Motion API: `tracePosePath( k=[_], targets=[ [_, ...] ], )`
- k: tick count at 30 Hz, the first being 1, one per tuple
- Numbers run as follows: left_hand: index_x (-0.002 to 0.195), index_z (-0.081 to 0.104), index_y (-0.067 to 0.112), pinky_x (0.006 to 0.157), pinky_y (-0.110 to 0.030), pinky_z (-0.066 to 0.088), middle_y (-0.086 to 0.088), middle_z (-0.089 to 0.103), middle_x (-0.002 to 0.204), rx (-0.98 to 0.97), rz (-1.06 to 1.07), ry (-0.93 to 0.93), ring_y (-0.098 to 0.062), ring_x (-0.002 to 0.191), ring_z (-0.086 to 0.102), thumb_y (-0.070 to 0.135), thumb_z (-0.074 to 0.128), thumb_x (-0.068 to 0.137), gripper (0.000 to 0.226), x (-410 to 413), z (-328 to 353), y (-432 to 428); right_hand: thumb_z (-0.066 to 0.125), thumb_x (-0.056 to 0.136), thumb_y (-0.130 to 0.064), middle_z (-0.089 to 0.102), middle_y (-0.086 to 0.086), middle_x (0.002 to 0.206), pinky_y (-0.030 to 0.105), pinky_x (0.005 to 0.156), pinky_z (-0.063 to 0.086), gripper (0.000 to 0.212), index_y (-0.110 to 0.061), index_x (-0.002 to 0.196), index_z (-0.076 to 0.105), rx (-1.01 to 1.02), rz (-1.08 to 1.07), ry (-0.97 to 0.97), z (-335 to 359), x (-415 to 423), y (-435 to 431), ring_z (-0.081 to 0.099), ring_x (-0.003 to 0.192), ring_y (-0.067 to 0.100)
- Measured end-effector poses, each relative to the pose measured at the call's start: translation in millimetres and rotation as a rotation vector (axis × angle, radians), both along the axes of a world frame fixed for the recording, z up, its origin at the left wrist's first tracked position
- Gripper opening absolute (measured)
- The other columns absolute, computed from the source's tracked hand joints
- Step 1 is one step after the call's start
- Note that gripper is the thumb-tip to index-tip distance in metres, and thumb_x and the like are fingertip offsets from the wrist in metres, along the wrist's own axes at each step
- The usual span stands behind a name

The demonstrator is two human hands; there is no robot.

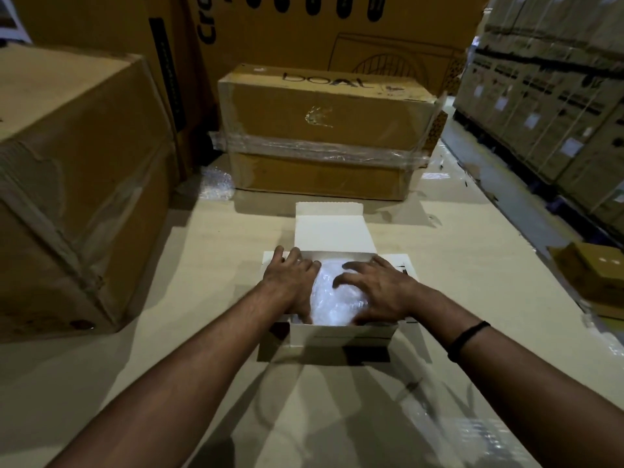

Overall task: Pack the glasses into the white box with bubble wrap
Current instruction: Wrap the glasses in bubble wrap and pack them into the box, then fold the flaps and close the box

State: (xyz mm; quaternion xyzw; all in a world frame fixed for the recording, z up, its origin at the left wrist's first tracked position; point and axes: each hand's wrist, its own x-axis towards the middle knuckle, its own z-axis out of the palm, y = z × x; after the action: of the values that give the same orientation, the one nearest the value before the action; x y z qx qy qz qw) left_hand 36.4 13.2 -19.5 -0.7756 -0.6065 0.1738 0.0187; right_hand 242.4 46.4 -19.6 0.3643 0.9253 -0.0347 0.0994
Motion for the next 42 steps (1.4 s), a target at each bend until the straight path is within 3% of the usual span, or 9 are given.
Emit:
tracePosePath(
  k=[10,15,19,24,27,31,35,38,42],
  targets=[
    [0.154,0.008,0.019,0.117,-0.055,0.004,-0.007,0.018,0.161,-0.026,-0.002,-0.102,-0.03,0.146,0.01,0.059,0.078,0.064,0.121,-1.3,8.1,-7.3,0.06,0.083,-0.057,0.025,0.006,0.158,0.045,0.117,0.015,0.064,-0.043,0.14,0.035,-0.033,-0.007,-0.127,3.1,-12.0,-7.2,0.028,0.143,0.022],
    [0.155,-0.005,0.032,0.118,-0.047,-0.006,0.006,-0.006,0.163,-0.024,0.096,-0.612,-0.017,0.149,-0.009,0.054,0.078,0.071,0.12,-32.7,24.8,-20.6,0.048,0.086,-0.066,0.034,-0.002,0.155,0.045,0.117,0.017,0.05,-0.046,0.132,0.051,-0.077,-0.106,0.201,20.4,15.2,-18.5,0.03,0.142,0.013],
    [0.156,0.013,0.025,0.115,-0.041,0.02,0.0,0.018,0.161,0.22,0.462,-1.002,-0.024,0.146,0.019,0.043,0.07,0.085,0.093,-56.8,17.8,-31.7,0.051,0.092,-0.053,0.042,-0.002,0.149,0.04,0.109,0.022,0.044,-0.04,0.134,0.051,0.022,-0.067,0.105,5.3,22.4,-28.5,0.035,0.138,0.011],
    [0.125,0.056,-0.006,0.05,-0.017,0.046,-0.012,0.065,0.09,-0.017,0.918,-1.577,-0.013,0.06,0.064,0.018,0.067,0.092,0.042,-50.5,0.5,-43.4,0.041,0.095,-0.055,0.045,-0.001,0.147,0.043,0.114,0.016,0.042,-0.038,0.129,0.057,0.032,-0.139,0.247,0.7,25.4,-31.5,0.034,0.139,0.013],
    [0.111,0.065,-0.003,0.052,-0.022,0.053,-0.007,0.07,0.086,0.048,0.838,-1.728,-0.012,0.061,0.068,0.001,0.066,0.088,0.023,-45.4,8.8,-41.1,0.03,0.093,-0.055,0.052,0.005,0.14,0.043,0.11,0.031,0.051,-0.03,0.121,0.066,0.126,-0.311,0.489,-4.5,32.6,-28.9,0.044,0.131,0.023],
    [0.119,0.064,0.009,0.075,-0.034,0.056,-0.006,0.071,0.109,0.096,0.637,-1.566,-0.019,0.085,0.068,-0.004,0.061,0.083,0.038,-23.4,19.0,-33.2,0.051,0.094,-0.016,0.055,0.009,0.133,0.032,0.097,0.045,0.036,-0.015,0.129,0.06,0.063,-0.761,0.882,-2.3,42.7,-25.1,0.056,0.118,0.029],
    [0.151,0.029,0.018,0.105,-0.035,0.04,-0.006,0.034,0.155,0.104,0.331,-0.994,-0.024,0.135,0.042,0.029,0.06,0.09,0.069,10.6,1.3,-28.6,0.068,0.079,-0.023,0.056,0.012,0.131,0.039,0.084,0.055,0.073,-0.021,0.145,0.037,-0.361,-1.166,0.99,-8.6,51.3,-14.1,0.065,0.103,0.028],
    [0.156,0.0,0.016,0.119,-0.047,0.002,-0.001,-0.007,0.164,0.052,0.223,-0.604,-0.018,0.15,-0.004,0.054,0.041,0.097,0.081,25.0,-18.3,-25.7,0.074,0.08,-0.015,0.065,0.012,0.094,0.027,0.058,0.049,0.071,-0.01,0.142,0.041,-0.519,-1.231,1.047,-5.8,51.7,-14.0,0.062,0.07,0.021],
    [0.155,-0.002,0.015,0.118,-0.047,-0.002,0.0,-0.01,0.163,0.049,0.218,-0.473,-0.017,0.15,-0.01,0.059,0.036,0.096,0.083,30.2,-25.5,-27.9,0.079,0.075,-0.01,0.068,0.002,0.07,0.023,0.048,0.045,0.029,-0.01,0.102,0.069,-0.365,-1.108,1.042,8.8,46.8,-19.3,0.06,0.055,0.015]
  ],
)
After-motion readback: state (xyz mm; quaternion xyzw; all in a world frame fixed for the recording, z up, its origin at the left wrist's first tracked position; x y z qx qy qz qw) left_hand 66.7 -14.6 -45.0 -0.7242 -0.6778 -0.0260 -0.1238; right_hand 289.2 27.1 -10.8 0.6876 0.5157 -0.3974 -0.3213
